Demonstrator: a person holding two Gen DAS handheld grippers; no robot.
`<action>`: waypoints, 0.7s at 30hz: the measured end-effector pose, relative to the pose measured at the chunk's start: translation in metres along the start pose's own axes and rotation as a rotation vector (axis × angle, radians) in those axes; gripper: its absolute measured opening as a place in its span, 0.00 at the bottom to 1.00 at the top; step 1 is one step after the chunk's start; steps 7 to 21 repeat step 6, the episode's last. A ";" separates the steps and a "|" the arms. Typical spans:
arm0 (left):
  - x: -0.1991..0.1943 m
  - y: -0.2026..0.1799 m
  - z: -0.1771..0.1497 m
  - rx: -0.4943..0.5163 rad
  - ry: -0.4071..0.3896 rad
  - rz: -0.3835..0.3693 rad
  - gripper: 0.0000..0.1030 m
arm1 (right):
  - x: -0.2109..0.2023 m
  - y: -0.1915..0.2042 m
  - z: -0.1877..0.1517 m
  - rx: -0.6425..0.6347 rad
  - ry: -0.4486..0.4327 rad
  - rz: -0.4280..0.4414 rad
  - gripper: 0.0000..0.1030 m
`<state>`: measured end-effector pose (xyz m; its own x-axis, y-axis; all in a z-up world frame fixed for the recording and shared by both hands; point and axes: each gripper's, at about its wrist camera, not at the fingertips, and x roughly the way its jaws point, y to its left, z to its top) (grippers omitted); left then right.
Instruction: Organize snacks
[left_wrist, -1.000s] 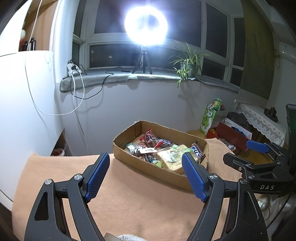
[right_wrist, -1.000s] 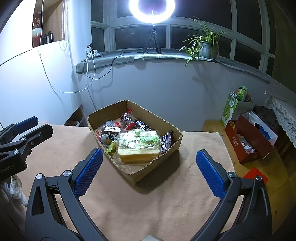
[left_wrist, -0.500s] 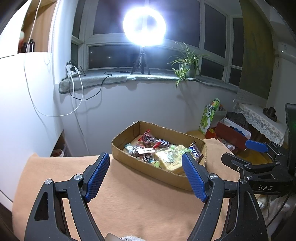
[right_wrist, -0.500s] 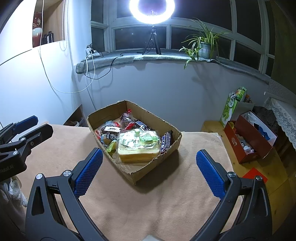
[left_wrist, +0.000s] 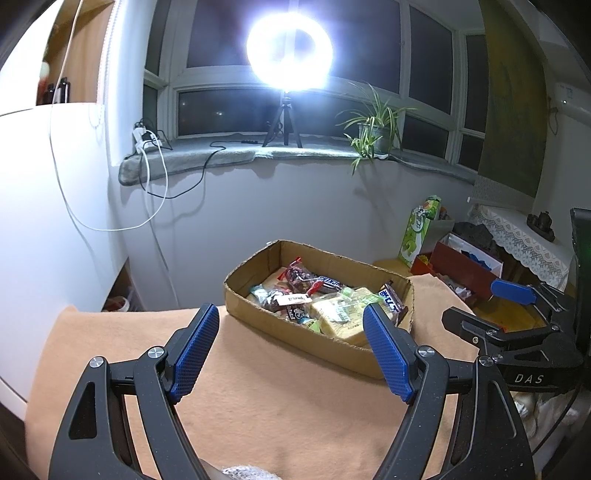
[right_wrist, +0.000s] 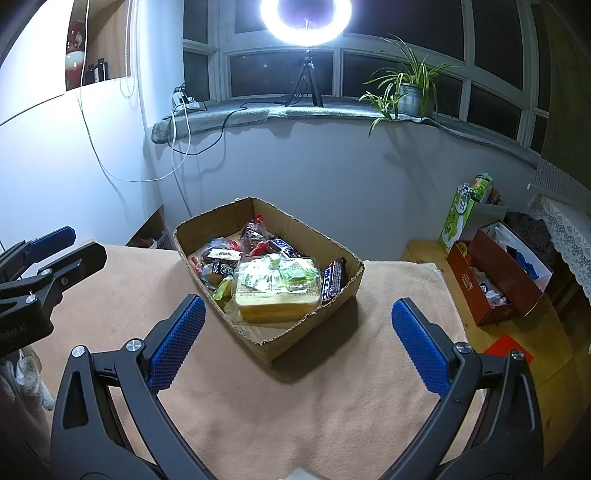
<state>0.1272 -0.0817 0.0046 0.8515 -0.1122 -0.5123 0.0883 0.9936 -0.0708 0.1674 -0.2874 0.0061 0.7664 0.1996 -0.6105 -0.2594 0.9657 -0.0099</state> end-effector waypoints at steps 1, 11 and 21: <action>0.000 0.000 0.000 -0.001 0.000 0.000 0.78 | 0.000 0.000 0.000 0.000 0.000 0.000 1.00; 0.002 0.000 0.000 0.007 0.003 -0.004 0.78 | 0.001 -0.006 -0.003 0.002 0.010 -0.001 1.00; 0.002 0.000 0.000 0.007 0.003 -0.004 0.78 | 0.001 -0.006 -0.003 0.002 0.010 -0.001 1.00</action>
